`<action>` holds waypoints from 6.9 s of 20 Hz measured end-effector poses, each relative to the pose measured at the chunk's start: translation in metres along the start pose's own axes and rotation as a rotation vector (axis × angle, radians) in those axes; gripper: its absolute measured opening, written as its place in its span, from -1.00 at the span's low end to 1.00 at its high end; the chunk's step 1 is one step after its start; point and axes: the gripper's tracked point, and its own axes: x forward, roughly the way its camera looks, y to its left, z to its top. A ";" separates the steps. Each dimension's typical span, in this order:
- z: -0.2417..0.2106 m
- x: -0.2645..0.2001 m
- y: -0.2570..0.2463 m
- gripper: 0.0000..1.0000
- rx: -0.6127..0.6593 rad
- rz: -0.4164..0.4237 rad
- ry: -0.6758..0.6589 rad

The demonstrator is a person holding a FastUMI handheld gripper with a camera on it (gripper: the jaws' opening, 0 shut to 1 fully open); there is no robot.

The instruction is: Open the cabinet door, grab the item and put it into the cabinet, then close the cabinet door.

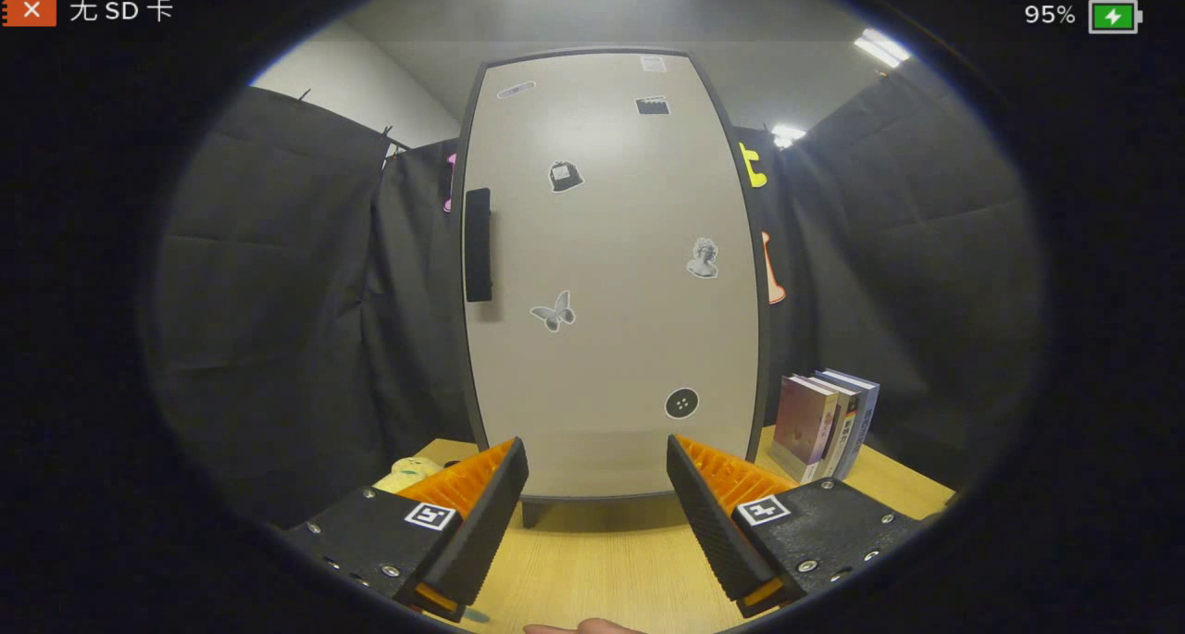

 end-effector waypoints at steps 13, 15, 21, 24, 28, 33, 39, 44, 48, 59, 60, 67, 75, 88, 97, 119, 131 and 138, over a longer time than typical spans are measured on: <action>0.116 0.082 0.082 0.88 -0.040 0.140 -0.075; 0.135 0.105 0.091 0.88 -0.090 0.122 -0.138; 0.143 0.145 0.127 0.86 -0.233 0.083 -0.197; 0.138 0.161 0.133 0.81 -0.176 0.074 -0.175; 0.149 0.177 0.118 0.69 -0.082 0.034 -0.190; 0.151 0.180 0.124 -0.42 -0.098 0.116 -0.157; 0.150 0.168 0.125 -0.67 -0.094 0.154 -0.138; 0.152 0.138 0.124 -0.67 -0.082 0.255 -0.135; 0.156 0.114 0.119 -0.67 -0.058 0.355 -0.136; 0.156 0.099 0.086 -0.68 0.002 0.613 -0.091; 0.155 0.098 0.082 -0.68 -0.002 0.626 -0.094; 0.157 0.084 0.047 -0.68 -0.031 0.665 -0.086; 0.165 0.081 0.016 -0.75 -0.017 0.523 -0.136; 0.182 0.033 0.003 0.25 -0.065 0.318 -0.353; 0.129 -0.018 0.130 0.51 0.015 0.636 -0.261; -0.278 0.163 0.376 0.71 -0.050 0.892 0.356; -0.296 0.176 0.405 -0.59 -0.111 0.956 0.330; -0.218 0.215 0.373 -0.60 -0.039 0.861 0.226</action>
